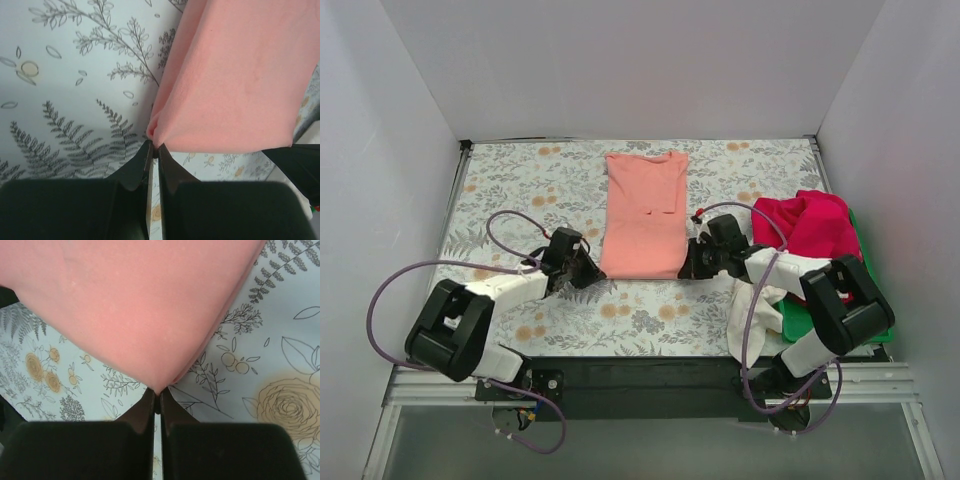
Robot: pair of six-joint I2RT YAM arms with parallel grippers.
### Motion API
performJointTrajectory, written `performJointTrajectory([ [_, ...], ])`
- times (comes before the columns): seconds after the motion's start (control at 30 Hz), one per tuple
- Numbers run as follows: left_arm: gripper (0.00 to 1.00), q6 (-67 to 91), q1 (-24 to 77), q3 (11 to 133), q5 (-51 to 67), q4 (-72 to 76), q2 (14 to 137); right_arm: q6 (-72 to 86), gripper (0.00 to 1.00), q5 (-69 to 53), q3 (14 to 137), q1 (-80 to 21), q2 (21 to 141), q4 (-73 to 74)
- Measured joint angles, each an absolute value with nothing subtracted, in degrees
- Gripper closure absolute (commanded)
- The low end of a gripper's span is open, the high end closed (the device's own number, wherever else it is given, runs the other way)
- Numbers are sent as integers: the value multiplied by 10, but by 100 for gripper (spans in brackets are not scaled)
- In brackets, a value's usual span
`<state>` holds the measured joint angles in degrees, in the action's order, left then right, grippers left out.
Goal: Fold and stack the t-shirts
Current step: Fold the tshirt
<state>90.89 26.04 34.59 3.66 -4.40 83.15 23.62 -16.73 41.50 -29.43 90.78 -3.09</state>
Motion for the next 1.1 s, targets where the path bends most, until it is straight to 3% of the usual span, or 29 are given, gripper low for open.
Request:
performJointTrajectory([
  [0.37, 100, 992, 338, 179, 65, -161, 509, 240, 99, -222, 275, -386, 728, 32],
  [0.6, 100, 1015, 379, 182, 87, -292, 273, 252, 99, -253, 272, -474, 610, 118],
  [0.77, 100, 1016, 382, 192, 88, -331, 264, 253, 99, -257, 275, -477, 583, 144],
  [1.1, 100, 1003, 384, 314, -29, -305, 385, 211, 99, -200, 389, -424, 610, 196],
])
